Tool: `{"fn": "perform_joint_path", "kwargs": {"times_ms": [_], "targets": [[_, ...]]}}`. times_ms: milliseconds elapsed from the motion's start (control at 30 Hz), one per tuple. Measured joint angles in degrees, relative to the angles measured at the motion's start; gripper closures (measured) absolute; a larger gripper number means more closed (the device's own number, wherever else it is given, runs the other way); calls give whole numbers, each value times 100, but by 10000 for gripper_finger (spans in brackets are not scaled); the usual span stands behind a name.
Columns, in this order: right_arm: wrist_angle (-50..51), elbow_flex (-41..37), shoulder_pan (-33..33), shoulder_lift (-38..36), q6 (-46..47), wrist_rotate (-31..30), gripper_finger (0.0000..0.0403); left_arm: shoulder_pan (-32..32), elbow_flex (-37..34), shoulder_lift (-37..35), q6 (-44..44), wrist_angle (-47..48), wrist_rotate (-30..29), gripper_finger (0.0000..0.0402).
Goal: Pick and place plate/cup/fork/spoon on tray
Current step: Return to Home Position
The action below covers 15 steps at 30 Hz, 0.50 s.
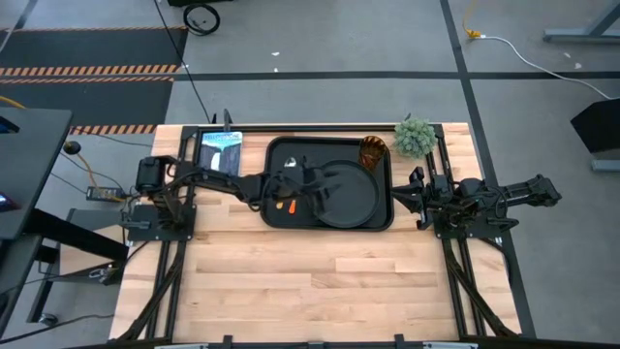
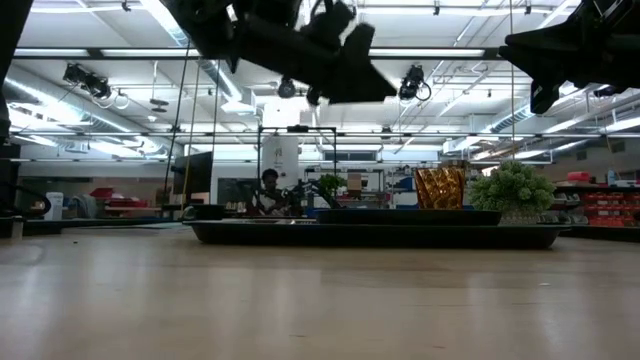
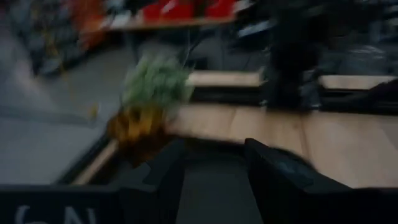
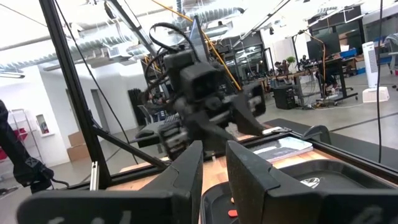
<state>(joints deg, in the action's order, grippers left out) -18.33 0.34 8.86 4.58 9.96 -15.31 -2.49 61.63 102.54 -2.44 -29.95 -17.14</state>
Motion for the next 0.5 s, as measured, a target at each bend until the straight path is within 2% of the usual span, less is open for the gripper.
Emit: {"fn": "perform_joint_path", "kwargs": {"times_ms": [133, 200, 500], "targets": [[0, 0, -2, 2, -2, 0, 325, 44, -60, -61, -1068, -359, 1317, 230], [0, 0, -2, 0, -2, 0, 325, 139, -164, -201, -1319, -447, 1664, 230], [0, 0, -2, 2, -2, 0, 325, 662, -1109, -1011, -1323, -524, 1718, 230]]}}
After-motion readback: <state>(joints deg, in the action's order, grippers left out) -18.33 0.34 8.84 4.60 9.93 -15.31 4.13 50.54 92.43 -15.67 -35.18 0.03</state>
